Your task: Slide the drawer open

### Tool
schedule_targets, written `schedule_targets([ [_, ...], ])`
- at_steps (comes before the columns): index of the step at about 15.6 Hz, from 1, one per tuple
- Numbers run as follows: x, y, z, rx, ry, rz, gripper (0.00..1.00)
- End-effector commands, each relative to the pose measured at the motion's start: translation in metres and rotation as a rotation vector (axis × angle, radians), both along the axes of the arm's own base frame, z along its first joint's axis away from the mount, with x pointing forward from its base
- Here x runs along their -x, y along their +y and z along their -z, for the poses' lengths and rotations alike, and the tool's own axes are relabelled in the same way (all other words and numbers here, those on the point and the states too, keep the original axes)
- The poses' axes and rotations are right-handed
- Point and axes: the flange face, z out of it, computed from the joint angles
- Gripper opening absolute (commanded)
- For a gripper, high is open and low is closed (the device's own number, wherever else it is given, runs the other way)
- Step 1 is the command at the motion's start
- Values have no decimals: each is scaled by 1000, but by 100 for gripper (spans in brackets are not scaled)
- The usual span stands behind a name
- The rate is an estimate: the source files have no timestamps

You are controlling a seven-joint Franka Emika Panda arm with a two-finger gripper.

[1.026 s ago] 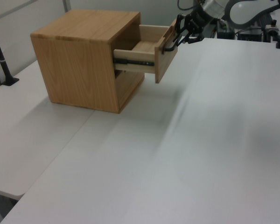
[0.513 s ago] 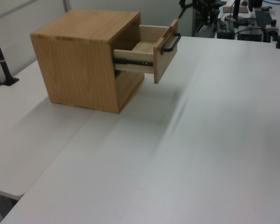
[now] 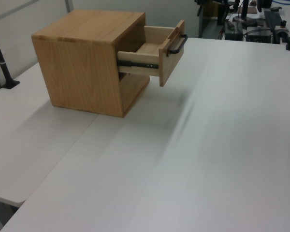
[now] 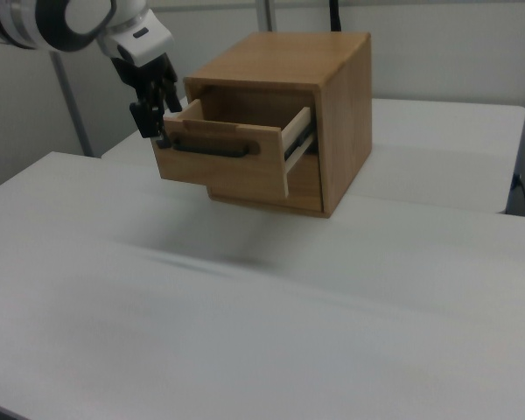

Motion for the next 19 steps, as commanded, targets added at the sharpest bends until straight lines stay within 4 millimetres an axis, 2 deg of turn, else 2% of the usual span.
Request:
schedule_targets([
  [1, 14, 14, 3, 69, 116, -309, 100],
  [5, 25, 22, 15, 101, 224, -648, 100],
  [9, 27, 21, 8, 117, 241, -773, 100],
  [11, 30, 21, 12, 163, 279, -930, 100],
  [13, 29, 31, 22, 183, 325, -1095, 100],
  [15, 21, 30, 34, 184, 334, -1184, 100],
  [19, 20, 29, 34, 183, 327, -1202, 100],
])
